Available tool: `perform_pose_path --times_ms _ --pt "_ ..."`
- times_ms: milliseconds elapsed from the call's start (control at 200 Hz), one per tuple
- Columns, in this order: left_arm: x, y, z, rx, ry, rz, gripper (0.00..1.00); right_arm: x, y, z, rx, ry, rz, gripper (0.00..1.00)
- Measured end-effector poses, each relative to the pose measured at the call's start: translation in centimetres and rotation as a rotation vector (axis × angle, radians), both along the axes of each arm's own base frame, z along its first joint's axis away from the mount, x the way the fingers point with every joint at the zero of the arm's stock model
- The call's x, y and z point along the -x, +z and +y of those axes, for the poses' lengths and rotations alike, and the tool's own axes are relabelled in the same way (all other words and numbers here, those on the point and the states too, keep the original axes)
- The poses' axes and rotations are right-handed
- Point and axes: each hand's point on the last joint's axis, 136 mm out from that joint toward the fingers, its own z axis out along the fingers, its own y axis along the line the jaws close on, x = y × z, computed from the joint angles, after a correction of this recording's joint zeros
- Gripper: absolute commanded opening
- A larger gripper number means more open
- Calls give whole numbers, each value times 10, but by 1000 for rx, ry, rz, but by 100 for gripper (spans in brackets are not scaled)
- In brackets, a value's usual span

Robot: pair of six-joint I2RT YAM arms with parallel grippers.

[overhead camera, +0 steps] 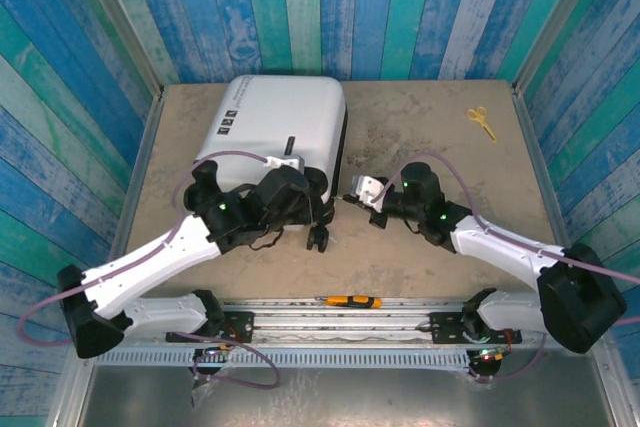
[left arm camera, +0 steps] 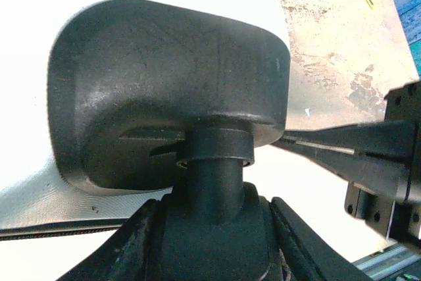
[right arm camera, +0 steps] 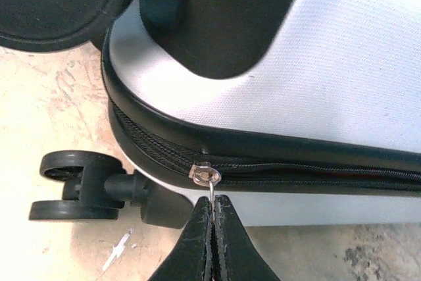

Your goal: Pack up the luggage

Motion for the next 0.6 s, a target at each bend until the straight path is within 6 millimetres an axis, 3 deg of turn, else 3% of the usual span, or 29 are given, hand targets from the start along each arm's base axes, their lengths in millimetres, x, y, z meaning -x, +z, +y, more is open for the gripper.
perform_pose_path --times_ms 170,315,446,596 --pt "10 0 18 -54 -45 -31 0 -13 -2 12 14 20 10 0" --pt "21 -11 29 -95 -107 -42 0 -33 -15 14 39 -1 43 0" --pt "30 -23 35 -124 -162 -46 0 -71 -31 3 51 -83 79 0" --pt "36 -21 42 -132 -201 -76 0 -127 -33 -18 46 -219 63 0"
